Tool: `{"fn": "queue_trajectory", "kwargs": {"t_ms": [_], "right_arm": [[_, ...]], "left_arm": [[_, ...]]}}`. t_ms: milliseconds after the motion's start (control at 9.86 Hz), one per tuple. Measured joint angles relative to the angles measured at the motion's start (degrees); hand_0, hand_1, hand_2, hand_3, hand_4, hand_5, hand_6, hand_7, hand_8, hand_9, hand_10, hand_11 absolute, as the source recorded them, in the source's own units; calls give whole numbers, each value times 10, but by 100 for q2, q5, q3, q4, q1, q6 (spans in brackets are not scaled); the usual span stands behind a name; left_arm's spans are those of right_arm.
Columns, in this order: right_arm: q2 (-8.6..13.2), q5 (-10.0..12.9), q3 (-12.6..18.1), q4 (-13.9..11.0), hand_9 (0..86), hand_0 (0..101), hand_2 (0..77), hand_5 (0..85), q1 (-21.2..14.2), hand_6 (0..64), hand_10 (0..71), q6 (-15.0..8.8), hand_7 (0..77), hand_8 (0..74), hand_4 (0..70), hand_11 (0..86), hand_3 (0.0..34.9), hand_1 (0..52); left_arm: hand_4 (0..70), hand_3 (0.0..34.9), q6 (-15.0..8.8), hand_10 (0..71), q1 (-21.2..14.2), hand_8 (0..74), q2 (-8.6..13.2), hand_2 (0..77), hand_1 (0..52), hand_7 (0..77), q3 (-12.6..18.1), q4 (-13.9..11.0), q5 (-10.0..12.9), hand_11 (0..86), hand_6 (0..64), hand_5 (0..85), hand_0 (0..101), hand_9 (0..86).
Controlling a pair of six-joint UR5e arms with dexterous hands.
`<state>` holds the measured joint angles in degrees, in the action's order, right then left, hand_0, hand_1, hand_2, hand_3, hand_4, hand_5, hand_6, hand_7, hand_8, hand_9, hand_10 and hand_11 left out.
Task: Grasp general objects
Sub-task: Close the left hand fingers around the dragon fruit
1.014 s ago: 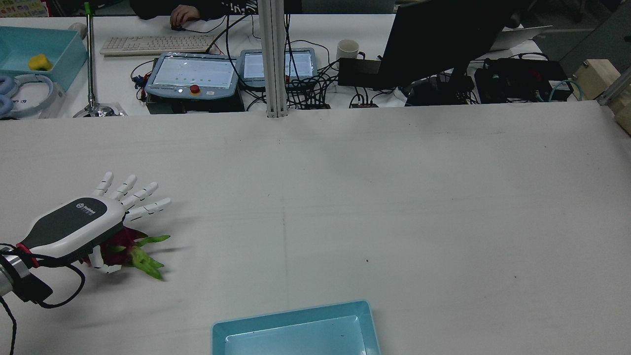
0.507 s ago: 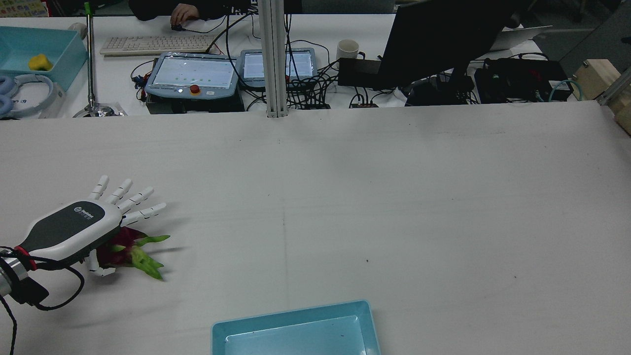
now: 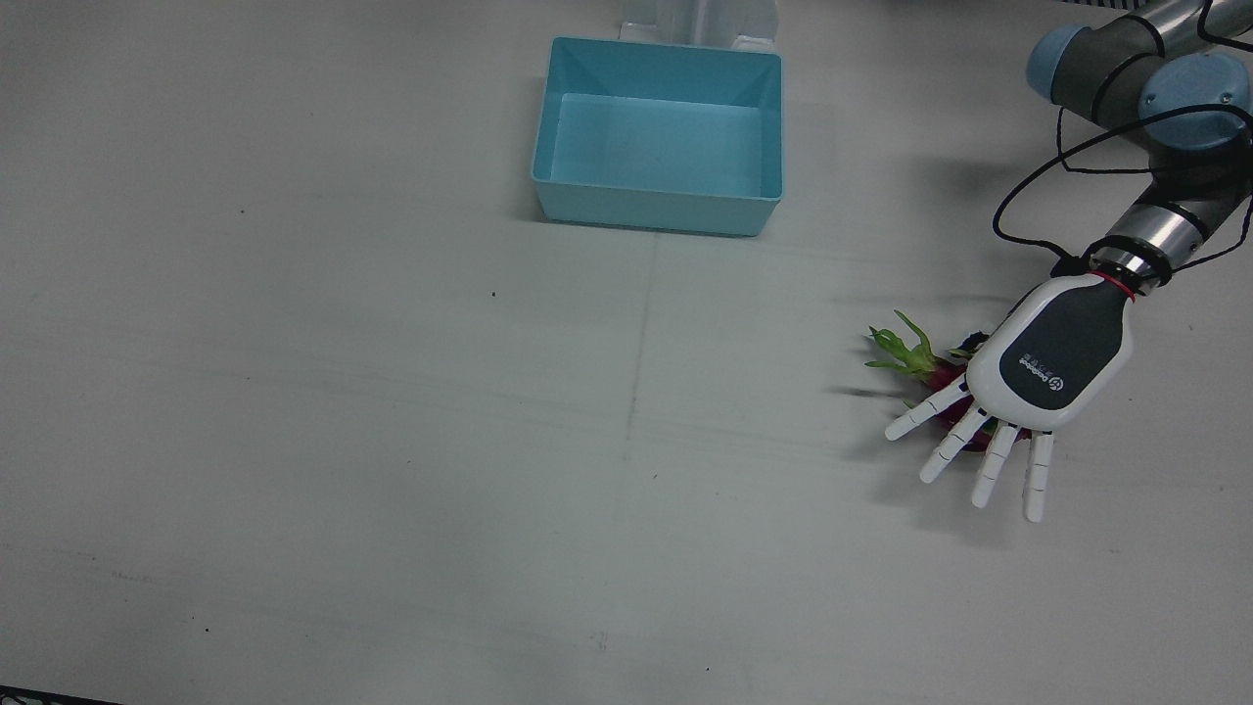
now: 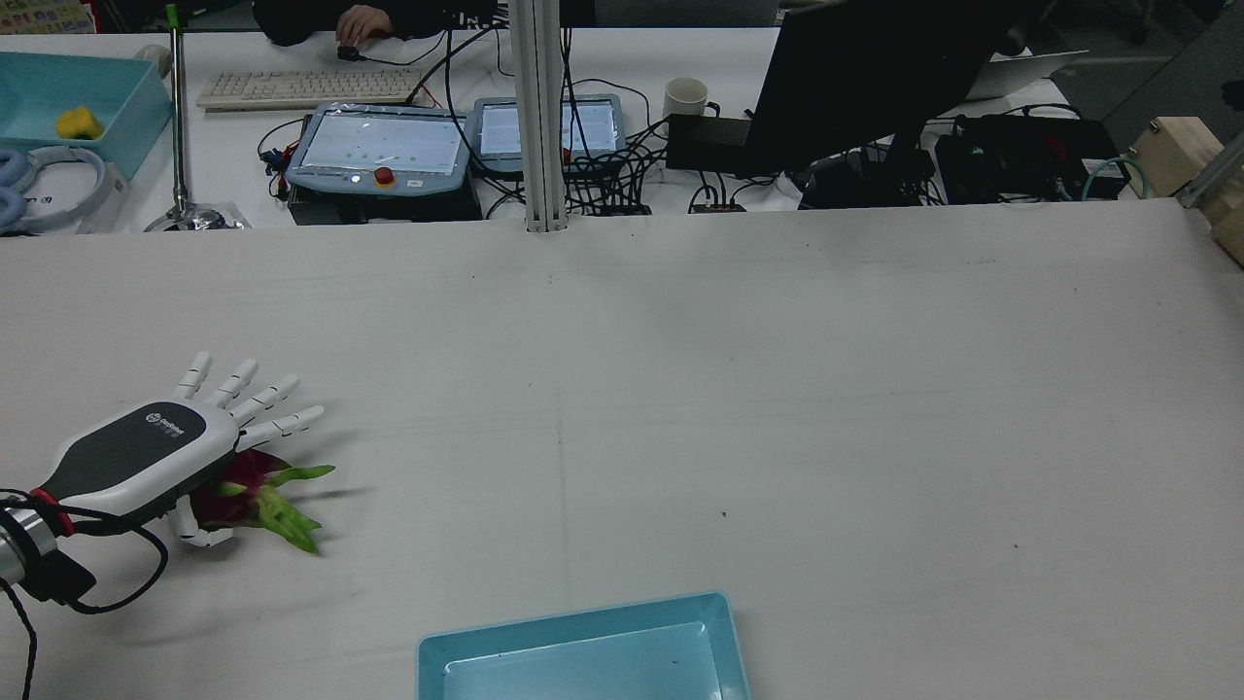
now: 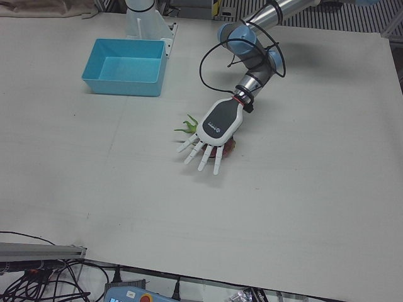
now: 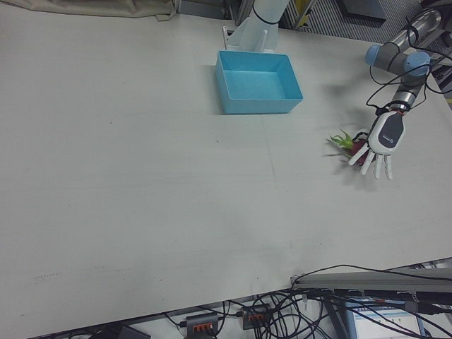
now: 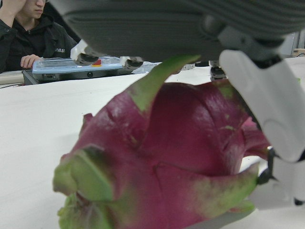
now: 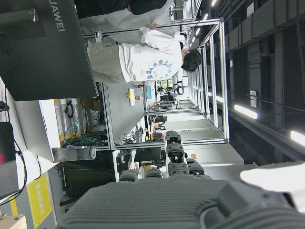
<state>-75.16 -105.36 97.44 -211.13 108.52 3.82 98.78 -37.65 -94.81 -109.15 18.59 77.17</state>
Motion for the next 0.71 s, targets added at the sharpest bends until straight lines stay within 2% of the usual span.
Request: {"fn": "queue_trajectory", "kwargs": {"t_ms": [101, 304, 406, 507, 609, 710], "right_arm": [[0, 0, 0, 0, 11, 0, 16, 5, 0, 0, 0, 0, 0, 0, 0, 5, 0, 54], [0, 0, 0, 0, 11, 0, 16, 5, 0, 0, 0, 0, 0, 0, 0, 5, 0, 54], [0, 0, 0, 0, 11, 0, 16, 11, 0, 0, 0, 0, 0, 0, 0, 5, 0, 54], [0, 0, 0, 0, 11, 0, 16, 11, 0, 0, 0, 0, 0, 0, 0, 5, 0, 54], [0, 0, 0, 0, 11, 0, 16, 11, 0, 0, 0, 0, 0, 0, 0, 5, 0, 54], [0, 0, 0, 0, 11, 0, 16, 5, 0, 0, 0, 0, 0, 0, 0, 5, 0, 54]], "left_arm": [[0, 305, 1, 11, 1, 11, 0, 415, 0, 38, -2, -23, 0, 11, 5, 27, 666, 11], [0, 299, 95, 11, 6, 11, 9, 436, 0, 38, -15, -128, -5, 11, 5, 22, 626, 11], [0, 283, 157, 11, 9, 16, 12, 436, 0, 65, -20, -166, -10, 11, 5, 22, 623, 11], [11, 256, 198, 11, 14, 16, 14, 436, 0, 196, -18, -191, -14, 11, 11, 22, 621, 11], [11, 256, 222, 11, 17, 11, 12, 436, 0, 196, 16, -213, -16, 11, 11, 22, 621, 11], [169, 184, 231, 11, 19, 11, 10, 447, 0, 300, 56, -226, -17, 11, 11, 147, 603, 11]]}}
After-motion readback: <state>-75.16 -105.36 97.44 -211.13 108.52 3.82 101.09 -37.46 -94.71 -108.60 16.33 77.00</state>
